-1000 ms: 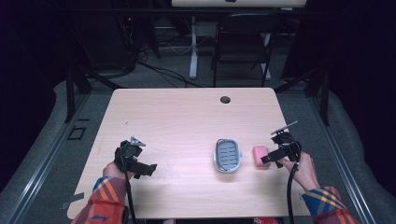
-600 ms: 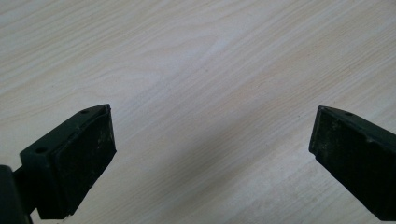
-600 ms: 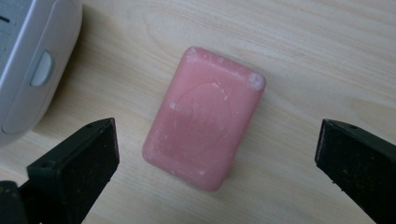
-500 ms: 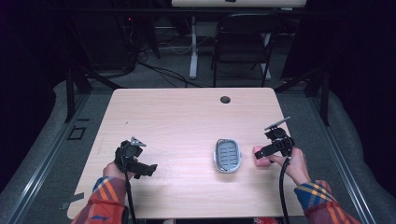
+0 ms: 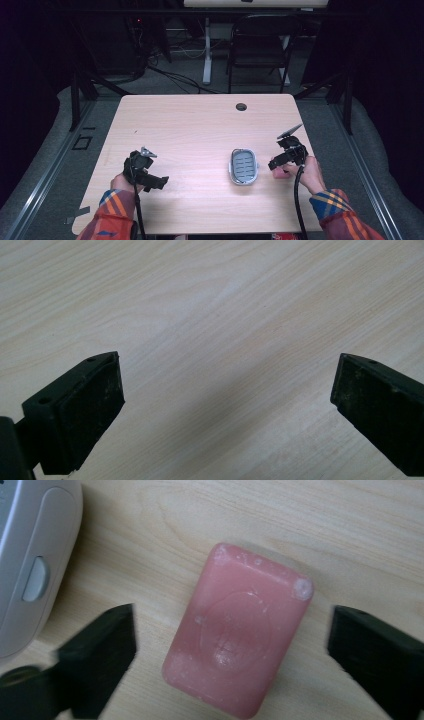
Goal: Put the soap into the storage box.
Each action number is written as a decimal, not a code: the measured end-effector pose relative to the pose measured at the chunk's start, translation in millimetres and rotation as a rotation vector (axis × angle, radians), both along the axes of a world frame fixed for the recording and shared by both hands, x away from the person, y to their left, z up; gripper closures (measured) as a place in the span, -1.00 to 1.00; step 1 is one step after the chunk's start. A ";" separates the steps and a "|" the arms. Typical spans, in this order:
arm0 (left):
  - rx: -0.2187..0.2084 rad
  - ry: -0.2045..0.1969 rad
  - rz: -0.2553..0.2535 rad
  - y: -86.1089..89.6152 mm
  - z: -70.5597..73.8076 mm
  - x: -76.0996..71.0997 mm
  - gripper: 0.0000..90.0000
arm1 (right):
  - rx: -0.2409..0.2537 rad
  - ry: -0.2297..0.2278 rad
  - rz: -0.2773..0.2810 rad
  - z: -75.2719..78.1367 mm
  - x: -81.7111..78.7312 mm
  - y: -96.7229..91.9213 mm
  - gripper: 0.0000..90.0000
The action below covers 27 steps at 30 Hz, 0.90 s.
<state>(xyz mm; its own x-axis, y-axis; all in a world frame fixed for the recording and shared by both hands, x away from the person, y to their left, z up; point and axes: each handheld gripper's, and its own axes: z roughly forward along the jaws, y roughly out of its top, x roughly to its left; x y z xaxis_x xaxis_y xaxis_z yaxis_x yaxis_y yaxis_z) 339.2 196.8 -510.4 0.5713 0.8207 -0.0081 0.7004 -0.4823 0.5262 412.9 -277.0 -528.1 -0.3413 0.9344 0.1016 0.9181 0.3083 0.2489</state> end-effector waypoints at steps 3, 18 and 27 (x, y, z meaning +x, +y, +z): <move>-0.001 -0.003 -0.001 -0.1 0.3 -0.4 -1.00 | 0.002 0.015 0.004 -2.1 0.8 1.1 -0.65; 0.007 -0.003 -0.008 -1.2 0.0 -0.8 -0.99 | -0.028 0.030 0.014 -9.2 1.3 1.3 -0.28; 0.003 0.001 -0.014 -1.3 -0.1 -0.7 -1.00 | -0.041 0.034 0.044 -11.3 0.8 1.6 -0.20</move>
<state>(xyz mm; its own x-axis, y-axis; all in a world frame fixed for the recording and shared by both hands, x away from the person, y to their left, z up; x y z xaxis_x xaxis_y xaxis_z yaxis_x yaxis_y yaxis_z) 338.5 195.5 -510.4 0.5831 0.8124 -0.0057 0.6937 -0.4942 0.5240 413.7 -275.3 -539.4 -0.3791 0.9222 0.0757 0.9113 0.3579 0.2037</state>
